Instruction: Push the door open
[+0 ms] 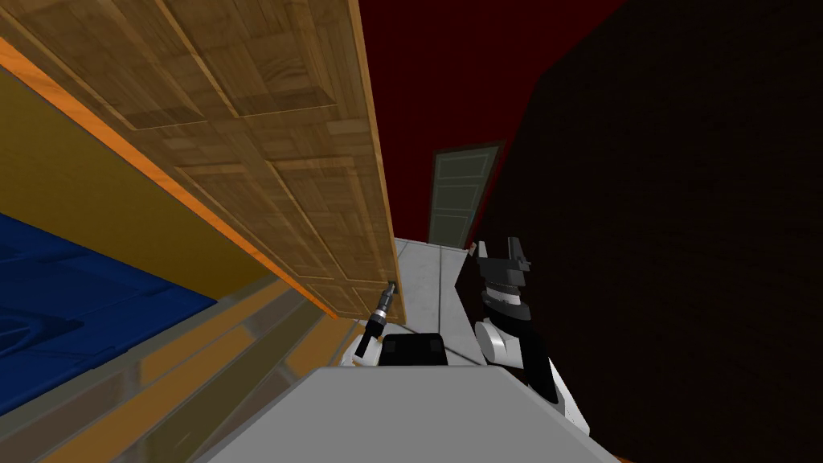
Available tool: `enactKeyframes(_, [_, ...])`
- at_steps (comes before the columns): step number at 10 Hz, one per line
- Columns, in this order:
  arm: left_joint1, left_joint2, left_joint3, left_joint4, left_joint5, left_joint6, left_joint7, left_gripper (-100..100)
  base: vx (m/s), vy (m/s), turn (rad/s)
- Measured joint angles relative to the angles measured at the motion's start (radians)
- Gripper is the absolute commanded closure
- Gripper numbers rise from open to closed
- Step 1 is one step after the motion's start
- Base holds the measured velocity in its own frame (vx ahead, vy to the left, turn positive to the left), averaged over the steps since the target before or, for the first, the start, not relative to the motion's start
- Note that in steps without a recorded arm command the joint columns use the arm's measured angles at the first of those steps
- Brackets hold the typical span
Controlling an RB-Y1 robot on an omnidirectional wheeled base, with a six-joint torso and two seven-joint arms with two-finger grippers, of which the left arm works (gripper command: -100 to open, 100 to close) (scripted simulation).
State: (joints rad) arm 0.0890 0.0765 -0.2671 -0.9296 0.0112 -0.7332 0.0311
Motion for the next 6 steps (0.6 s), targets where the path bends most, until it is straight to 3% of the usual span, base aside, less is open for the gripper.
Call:
enactKeyframes(2, [0.007, 0.003, 0.02, -0.016, 0.006, 0.007, -0.006, 100, 0.126, -0.057, 0.048])
enactKeyframes(4, [-0.038, -0.005, 0.05, 0.06, 0.017, -0.024, -0.014, 100, 0.104, -0.071, 0.051])
enactKeyframes(5, [-0.018, 0.001, 0.054, 0.021, 0.018, -0.004, -0.015, 100, 0.104, -0.062, 0.068])
enactKeyframes(6, [-0.024, 0.002, 0.068, 0.034, 0.023, -0.008, -0.017, 100, 0.148, -0.077, 0.128])
